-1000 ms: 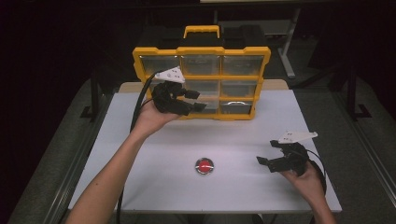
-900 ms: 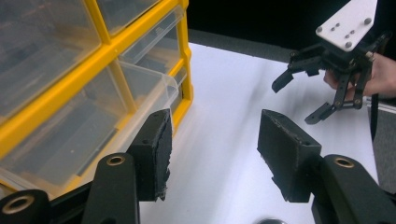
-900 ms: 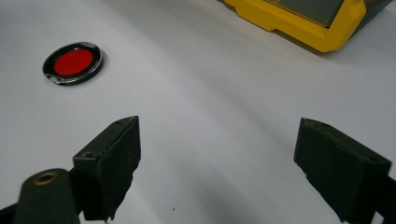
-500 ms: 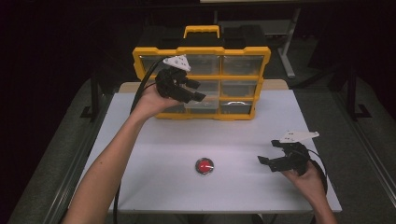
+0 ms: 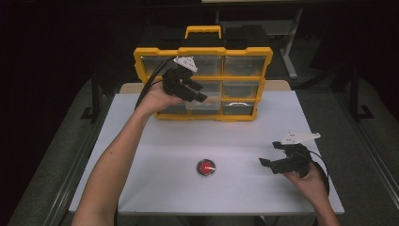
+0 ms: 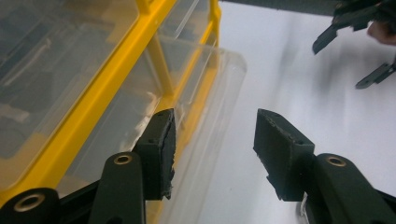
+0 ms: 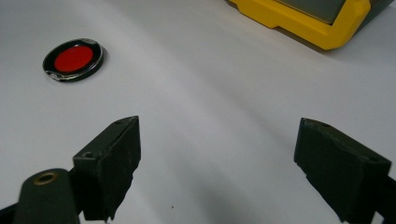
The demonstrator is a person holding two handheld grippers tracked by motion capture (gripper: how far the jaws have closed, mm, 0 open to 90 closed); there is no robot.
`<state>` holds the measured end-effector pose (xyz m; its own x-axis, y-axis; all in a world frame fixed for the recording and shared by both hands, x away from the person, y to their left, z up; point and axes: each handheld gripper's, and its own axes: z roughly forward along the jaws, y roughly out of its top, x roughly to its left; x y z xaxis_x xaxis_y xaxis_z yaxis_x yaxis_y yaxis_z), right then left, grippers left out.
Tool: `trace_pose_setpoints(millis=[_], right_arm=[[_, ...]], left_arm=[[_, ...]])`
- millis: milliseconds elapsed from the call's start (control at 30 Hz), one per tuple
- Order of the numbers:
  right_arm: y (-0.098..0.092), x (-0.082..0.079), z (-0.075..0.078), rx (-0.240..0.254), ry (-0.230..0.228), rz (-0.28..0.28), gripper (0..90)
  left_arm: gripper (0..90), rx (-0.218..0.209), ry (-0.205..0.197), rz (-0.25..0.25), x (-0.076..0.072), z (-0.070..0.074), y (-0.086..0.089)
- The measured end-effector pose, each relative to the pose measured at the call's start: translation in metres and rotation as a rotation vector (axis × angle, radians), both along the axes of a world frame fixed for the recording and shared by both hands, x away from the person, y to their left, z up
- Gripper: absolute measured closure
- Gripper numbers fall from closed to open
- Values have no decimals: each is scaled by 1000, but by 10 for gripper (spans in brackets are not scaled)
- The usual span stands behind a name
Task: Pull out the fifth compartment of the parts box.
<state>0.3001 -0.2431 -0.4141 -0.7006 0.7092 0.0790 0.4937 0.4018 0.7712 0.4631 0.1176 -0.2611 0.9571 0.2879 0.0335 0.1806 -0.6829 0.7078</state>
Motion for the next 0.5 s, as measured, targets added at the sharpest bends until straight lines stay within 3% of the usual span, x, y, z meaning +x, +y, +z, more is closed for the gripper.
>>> trace_pose_setpoints(millis=[500], right_arm=[[2, 0, 0, -7, 0, 8, 138]], left_arm=[[636, 43, 42, -36, 9, -11, 1]])
